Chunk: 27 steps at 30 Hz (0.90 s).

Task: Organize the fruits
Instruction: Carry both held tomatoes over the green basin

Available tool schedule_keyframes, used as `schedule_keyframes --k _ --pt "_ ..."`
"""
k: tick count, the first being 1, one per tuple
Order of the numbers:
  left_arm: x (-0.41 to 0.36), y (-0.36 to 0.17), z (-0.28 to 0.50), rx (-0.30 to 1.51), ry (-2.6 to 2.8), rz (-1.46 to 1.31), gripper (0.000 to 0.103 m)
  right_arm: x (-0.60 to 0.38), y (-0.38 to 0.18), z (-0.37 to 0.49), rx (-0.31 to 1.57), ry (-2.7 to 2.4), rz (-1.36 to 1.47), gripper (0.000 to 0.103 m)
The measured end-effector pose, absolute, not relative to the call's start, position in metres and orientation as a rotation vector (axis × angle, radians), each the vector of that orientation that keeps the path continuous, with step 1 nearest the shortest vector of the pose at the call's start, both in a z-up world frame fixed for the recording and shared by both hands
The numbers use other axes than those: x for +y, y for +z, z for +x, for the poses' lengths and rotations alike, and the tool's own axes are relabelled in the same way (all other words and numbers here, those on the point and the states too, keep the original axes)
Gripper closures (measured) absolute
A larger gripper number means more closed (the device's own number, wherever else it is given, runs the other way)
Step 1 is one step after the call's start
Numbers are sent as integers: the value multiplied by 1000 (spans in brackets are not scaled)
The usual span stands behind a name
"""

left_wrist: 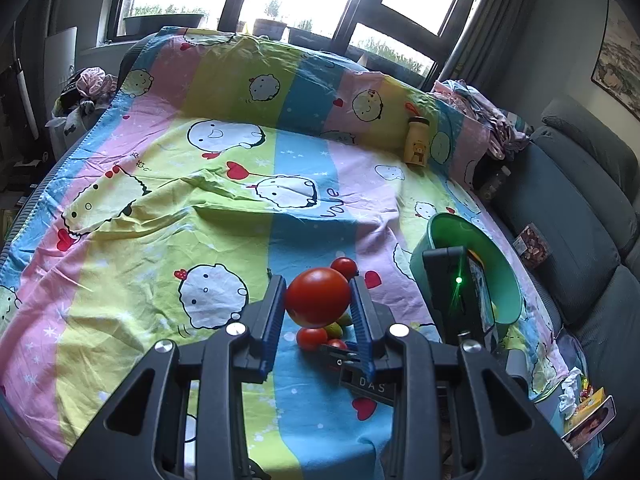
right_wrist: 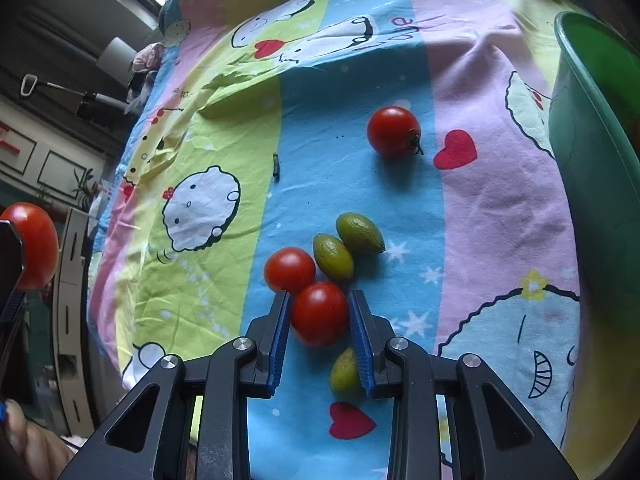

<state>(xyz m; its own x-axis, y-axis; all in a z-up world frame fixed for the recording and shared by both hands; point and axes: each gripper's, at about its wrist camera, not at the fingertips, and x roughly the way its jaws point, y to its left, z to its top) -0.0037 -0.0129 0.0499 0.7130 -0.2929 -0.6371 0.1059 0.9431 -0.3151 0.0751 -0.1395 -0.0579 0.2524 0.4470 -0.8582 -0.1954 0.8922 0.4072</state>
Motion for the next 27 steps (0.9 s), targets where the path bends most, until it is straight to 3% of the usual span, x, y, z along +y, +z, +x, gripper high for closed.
schedule_keyframes --k 12,27 --pt "-21 59 -1 727 -248 -262 71 -159 -32 68 1150 495 333 73" --pt "-89 87 11 686 -386 -201 71 -266 26 44 888 415 568 73"
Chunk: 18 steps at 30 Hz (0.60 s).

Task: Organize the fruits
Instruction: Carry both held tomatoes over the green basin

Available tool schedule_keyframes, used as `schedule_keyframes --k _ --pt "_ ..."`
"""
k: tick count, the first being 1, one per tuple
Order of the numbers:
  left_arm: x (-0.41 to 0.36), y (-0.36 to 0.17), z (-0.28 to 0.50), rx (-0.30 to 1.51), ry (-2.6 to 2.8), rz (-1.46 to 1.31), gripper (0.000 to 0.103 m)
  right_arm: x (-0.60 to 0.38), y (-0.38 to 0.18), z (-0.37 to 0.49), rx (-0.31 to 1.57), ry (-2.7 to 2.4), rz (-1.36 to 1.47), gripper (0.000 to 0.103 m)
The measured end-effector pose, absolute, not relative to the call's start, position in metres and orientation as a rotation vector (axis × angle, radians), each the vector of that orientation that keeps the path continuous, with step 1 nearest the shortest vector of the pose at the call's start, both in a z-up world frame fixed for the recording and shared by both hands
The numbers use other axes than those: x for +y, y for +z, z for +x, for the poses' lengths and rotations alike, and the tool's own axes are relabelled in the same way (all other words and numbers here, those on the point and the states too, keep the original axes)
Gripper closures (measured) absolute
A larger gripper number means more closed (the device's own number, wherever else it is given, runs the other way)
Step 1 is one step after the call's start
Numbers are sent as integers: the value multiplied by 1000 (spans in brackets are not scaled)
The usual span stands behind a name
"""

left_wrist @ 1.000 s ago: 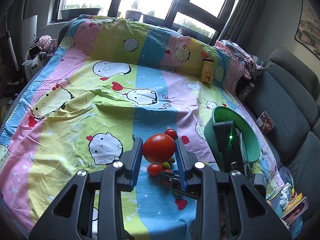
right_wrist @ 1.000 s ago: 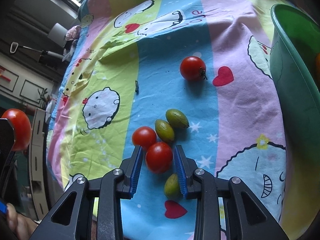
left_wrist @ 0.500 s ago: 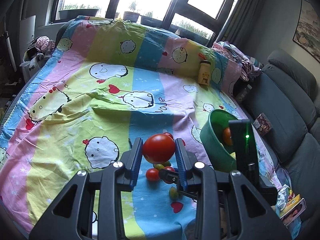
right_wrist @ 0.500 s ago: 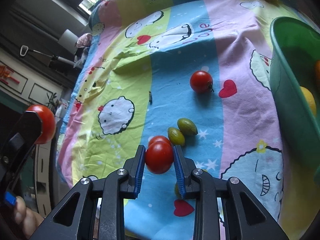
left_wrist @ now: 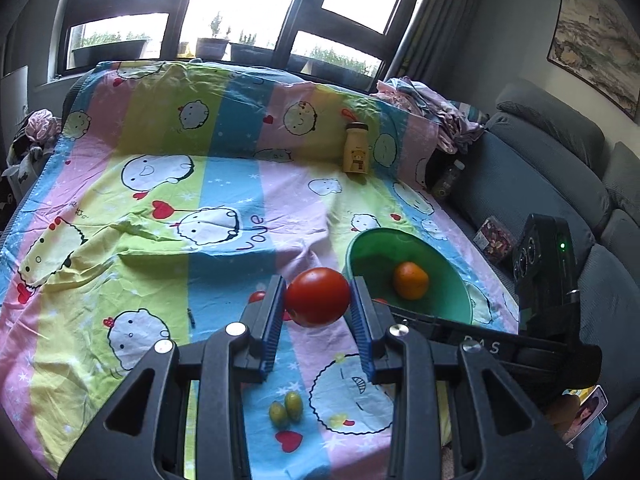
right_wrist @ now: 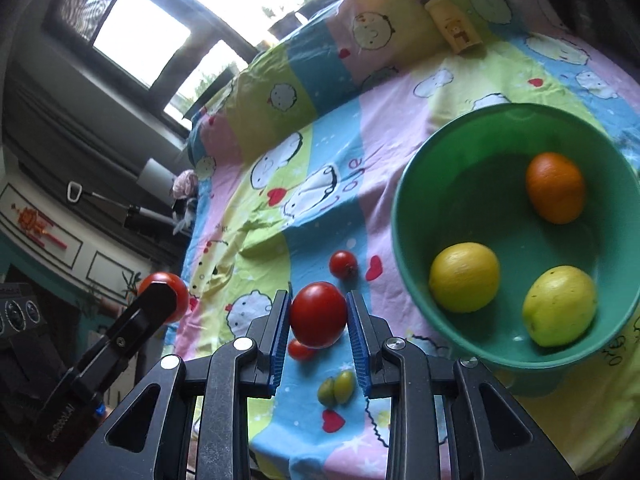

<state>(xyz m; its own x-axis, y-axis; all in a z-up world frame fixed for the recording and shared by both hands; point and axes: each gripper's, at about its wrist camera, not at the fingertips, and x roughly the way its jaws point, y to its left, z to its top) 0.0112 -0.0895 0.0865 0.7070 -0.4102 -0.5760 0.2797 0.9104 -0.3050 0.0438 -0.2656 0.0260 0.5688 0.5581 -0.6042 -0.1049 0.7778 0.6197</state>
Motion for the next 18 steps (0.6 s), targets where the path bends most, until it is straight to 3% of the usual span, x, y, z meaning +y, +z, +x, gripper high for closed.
schedule_keyframes --k 18 --pt "-177 76 47 729 -549 -152 71 -358 29 27 739 158 708 73"
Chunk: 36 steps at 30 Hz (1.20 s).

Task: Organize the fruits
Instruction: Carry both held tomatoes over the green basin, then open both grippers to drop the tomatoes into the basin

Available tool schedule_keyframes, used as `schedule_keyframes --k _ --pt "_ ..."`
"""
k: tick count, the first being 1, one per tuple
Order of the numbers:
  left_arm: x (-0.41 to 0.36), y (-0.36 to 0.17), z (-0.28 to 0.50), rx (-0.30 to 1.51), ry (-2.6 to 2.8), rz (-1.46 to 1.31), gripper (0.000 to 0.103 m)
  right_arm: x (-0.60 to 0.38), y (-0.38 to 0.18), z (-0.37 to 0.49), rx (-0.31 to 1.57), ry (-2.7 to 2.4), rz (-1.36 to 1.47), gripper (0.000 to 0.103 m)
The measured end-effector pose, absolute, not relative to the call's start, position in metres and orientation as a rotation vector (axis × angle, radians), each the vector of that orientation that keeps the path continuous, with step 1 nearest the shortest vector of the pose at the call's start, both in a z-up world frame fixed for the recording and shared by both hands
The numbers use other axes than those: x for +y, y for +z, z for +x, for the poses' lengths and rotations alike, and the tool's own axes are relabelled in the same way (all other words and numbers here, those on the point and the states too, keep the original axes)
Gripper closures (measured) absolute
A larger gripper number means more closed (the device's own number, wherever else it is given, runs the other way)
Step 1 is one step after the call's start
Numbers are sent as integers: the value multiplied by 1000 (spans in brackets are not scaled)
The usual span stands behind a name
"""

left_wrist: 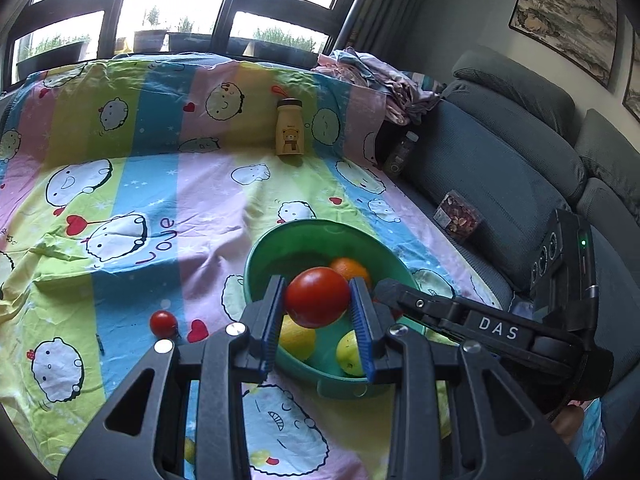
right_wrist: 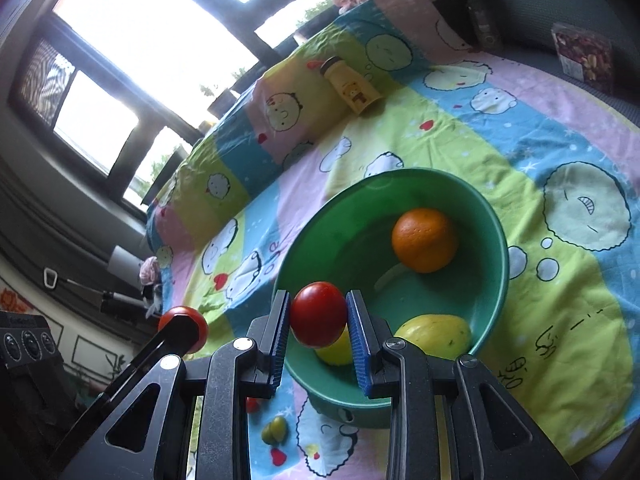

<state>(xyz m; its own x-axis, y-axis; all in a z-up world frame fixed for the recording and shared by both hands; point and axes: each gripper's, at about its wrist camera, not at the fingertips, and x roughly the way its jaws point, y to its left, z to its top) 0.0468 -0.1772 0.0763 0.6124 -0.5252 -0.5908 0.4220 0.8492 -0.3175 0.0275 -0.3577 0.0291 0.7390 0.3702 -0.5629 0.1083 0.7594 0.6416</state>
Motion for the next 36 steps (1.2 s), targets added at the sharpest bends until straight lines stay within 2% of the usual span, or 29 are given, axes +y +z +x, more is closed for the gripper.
schedule_keyframes --k 36 --pt "-219 29 79 884 -599 -137 71 -384 5 37 807 120 830 73"
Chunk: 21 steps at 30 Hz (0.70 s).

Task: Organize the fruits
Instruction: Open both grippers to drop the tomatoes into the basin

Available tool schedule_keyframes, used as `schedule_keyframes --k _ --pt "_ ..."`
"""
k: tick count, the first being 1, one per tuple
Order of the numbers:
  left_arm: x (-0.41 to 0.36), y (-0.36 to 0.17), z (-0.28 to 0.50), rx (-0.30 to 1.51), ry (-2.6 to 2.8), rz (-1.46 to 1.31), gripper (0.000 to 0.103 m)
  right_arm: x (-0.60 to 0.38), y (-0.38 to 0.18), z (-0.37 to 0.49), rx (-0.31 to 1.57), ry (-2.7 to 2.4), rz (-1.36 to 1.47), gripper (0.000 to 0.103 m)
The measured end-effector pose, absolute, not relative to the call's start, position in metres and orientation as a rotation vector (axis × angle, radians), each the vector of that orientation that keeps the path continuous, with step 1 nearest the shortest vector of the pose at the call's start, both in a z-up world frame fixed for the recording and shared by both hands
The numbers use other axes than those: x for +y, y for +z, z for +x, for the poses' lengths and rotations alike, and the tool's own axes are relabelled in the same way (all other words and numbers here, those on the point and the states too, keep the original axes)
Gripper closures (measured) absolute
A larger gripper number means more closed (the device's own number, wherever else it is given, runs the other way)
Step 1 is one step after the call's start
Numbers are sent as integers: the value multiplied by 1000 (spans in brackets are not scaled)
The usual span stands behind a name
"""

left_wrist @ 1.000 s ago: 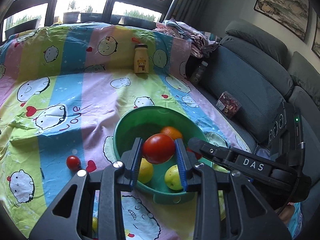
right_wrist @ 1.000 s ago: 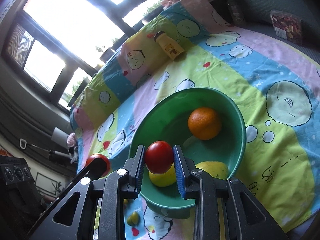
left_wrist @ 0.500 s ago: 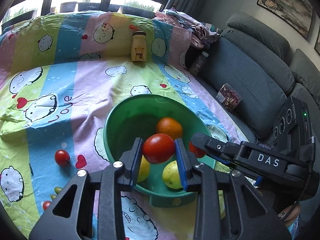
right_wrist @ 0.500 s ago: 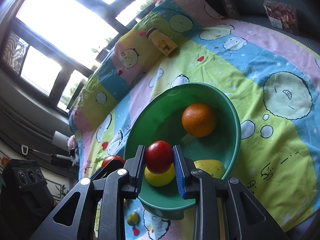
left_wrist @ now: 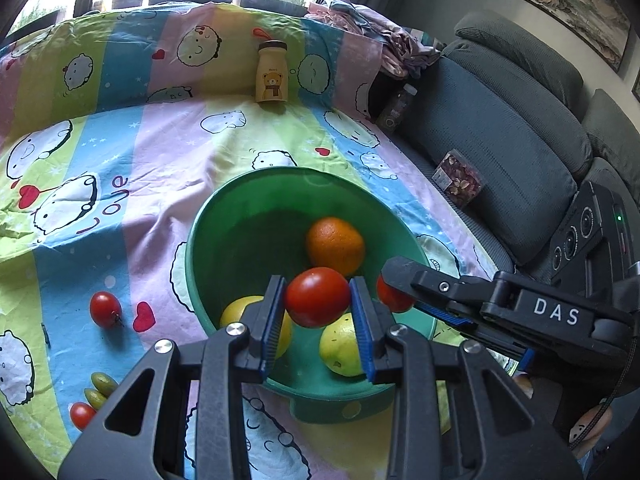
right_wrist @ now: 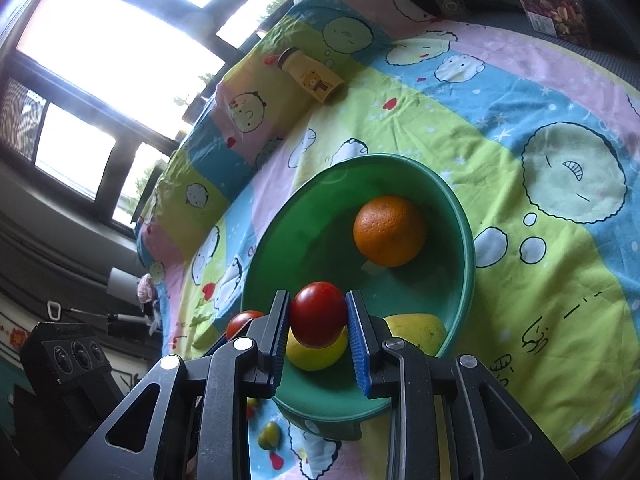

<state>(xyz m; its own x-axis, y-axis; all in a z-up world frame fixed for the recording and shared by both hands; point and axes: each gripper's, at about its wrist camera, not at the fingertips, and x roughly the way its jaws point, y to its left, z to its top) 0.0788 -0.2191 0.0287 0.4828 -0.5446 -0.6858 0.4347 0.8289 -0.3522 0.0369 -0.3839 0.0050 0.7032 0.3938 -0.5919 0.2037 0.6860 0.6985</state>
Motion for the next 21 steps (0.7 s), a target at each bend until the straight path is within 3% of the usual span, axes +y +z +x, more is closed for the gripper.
schedule_keyframes --k 2,5,7,8,21 --pt "-218 28 80 887 -596 -141 70 -386 3 37 813 116 847 73" --pt "-214 29 80 883 -603 -163 59 -389 0 38 823 103 861 68" --pt "-211 30 79 880 -597 -172 56 -390 0 38 815 104 877 52" --pt "-209 31 79 878 -592 -172 56 -391 0 37 807 105 880 50" --pt "-123 42 58 829 -414 -196 43 -382 15 31 754 80 815 39"
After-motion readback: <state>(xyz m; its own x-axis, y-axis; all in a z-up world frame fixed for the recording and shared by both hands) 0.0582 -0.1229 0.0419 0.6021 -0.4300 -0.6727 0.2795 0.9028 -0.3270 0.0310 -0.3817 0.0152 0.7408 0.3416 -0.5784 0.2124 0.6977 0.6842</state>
